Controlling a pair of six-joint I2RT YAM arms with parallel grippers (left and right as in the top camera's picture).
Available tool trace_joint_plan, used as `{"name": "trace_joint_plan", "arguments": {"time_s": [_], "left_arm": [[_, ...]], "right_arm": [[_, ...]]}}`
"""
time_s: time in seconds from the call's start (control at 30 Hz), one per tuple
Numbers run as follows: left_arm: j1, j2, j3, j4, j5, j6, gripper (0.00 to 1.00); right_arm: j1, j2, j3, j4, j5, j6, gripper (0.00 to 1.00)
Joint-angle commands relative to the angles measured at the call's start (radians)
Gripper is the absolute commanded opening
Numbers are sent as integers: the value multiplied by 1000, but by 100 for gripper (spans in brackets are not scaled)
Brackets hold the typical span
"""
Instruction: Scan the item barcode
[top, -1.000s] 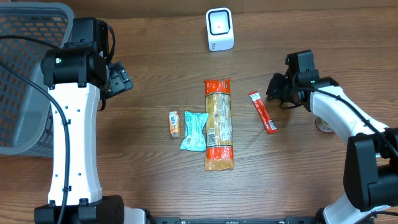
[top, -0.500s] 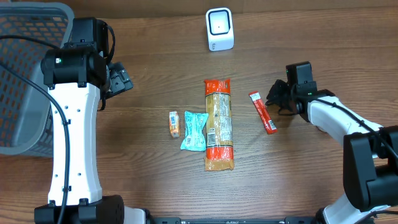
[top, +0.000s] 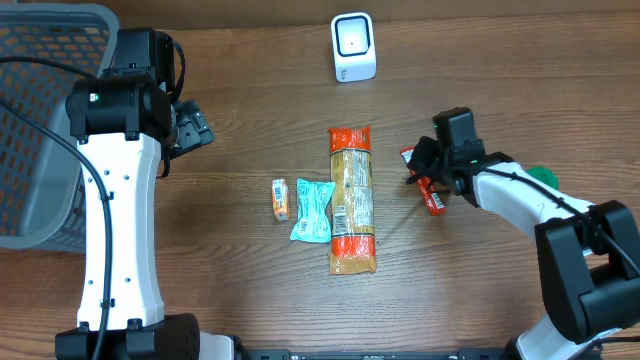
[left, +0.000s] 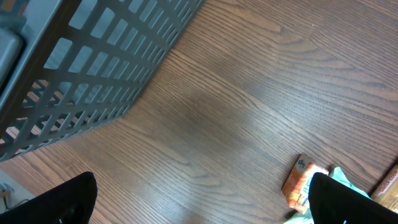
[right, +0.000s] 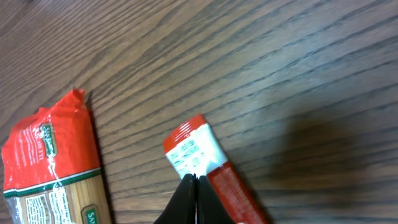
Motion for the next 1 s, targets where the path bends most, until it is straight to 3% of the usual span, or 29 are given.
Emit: {"name": "trace_joint_plan", "arguments": {"time_s": [0.0,0.97], "left_arm": [[3,8,5,-2,-13,18,100],[3,8,5,-2,-13,19,100]], "right_arm": [[13,6,-7,12,105,36,4],[17,72,-7,73,170,122,4]]}}
